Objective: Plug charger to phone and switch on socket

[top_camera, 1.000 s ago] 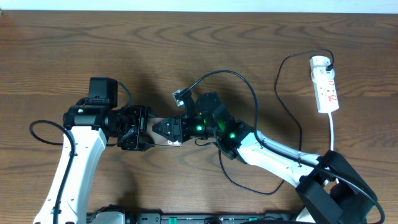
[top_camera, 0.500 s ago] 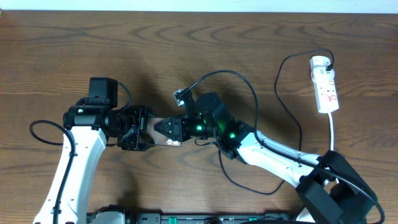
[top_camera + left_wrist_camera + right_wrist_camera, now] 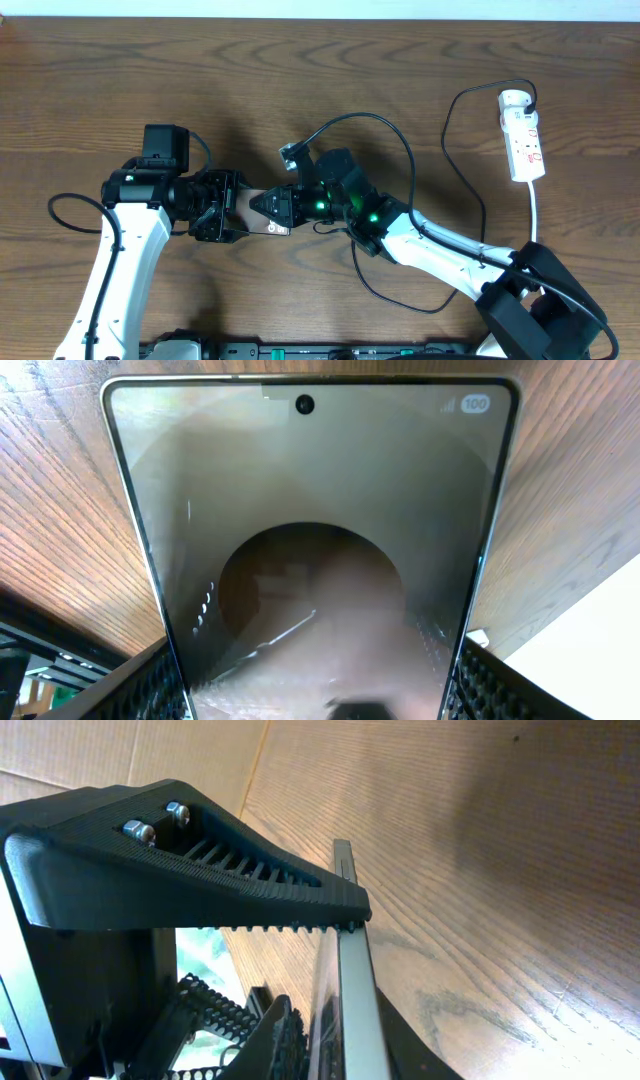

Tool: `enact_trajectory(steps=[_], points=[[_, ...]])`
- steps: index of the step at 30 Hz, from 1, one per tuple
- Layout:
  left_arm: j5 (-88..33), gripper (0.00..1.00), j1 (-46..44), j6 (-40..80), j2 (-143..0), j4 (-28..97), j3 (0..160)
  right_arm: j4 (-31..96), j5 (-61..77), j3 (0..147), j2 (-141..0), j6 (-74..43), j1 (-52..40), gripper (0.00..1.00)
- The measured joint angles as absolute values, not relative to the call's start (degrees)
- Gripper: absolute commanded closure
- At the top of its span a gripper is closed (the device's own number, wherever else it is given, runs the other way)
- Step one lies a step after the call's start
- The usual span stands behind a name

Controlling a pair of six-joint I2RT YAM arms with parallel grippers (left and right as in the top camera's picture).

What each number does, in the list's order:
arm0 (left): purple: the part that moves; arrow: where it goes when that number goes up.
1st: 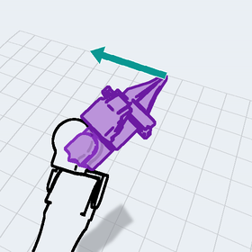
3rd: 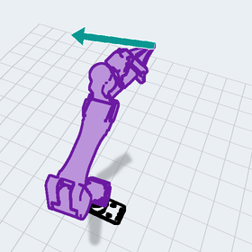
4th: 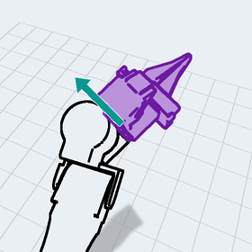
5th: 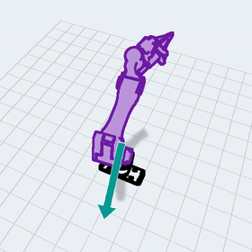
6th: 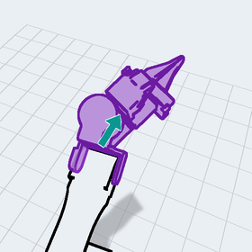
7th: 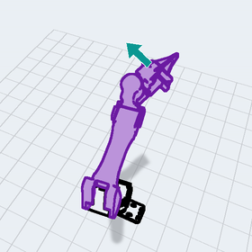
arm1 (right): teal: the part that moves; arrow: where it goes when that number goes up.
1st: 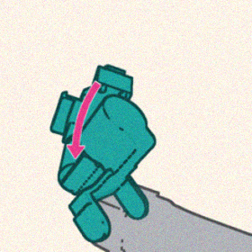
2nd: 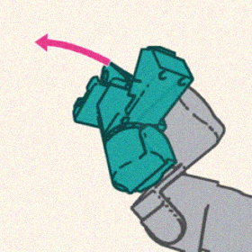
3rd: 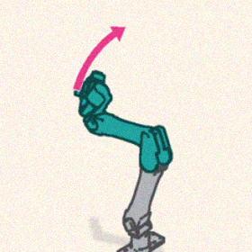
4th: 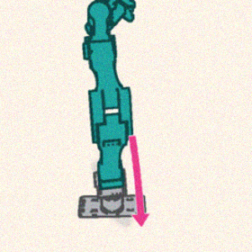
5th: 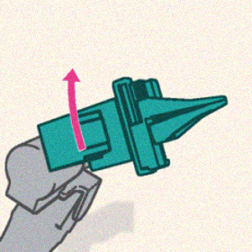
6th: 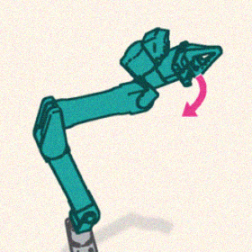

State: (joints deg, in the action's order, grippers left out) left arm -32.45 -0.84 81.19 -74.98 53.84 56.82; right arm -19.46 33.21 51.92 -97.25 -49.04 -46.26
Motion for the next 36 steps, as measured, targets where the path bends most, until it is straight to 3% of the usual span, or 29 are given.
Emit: enact_trajectory(steps=[7, 15, 16, 17, 19, 20, 21, 36], points=[[-32.8, 0.93, -0.8, 81.0, -74.9, 53.4, 56.8, -18.6, 32.6, 51.9, -97.3, -49.6, -46.3, 0.96], [-33.0, 0.91, -0.9, 80.9, -74.6, 53.2, 57.0, -17.9, 33.5, 51.2, -97.5, -48.9, -47.1, 0.99], [-33.1, 0.83, -0.9, 81.0, -74.6, 53.3, 57.0, -17.9, 33.6, 51.2, -97.5, -48.9, -47.1, 0.99], [-33.1, 0.66, -0.9, 80.8, -74.6, 53.2, 57.0, -17.9, 33.6, 51.2, -97.5, -48.9, -47.1, 0.99], [-33.4, 0.43, -0.9, 80.8, -74.5, 53.1, 57.0, -18.1, 33.7, 51.2, -97.5, -48.9, -47.2, 0.99], [-33.8, 0.25, -1.0, 80.7, -74.5, 53.4, 57.0, -18.4, 33.7, 51.2, -97.5, -48.9, -47.2, 0.99], [-34.1, 0.15, -1.1, 80.4, -74.5, 53.4, 57.0, -18.6, 33.7, 51.2, -97.5, -48.9, -47.2, 0.99], [-39.6, 0.1, 1.5, 77.0, -74.5, 53.5, 57.0, -15.7, 33.9, 51.2, -97.5, -48.5, -43.5, 0.99]])
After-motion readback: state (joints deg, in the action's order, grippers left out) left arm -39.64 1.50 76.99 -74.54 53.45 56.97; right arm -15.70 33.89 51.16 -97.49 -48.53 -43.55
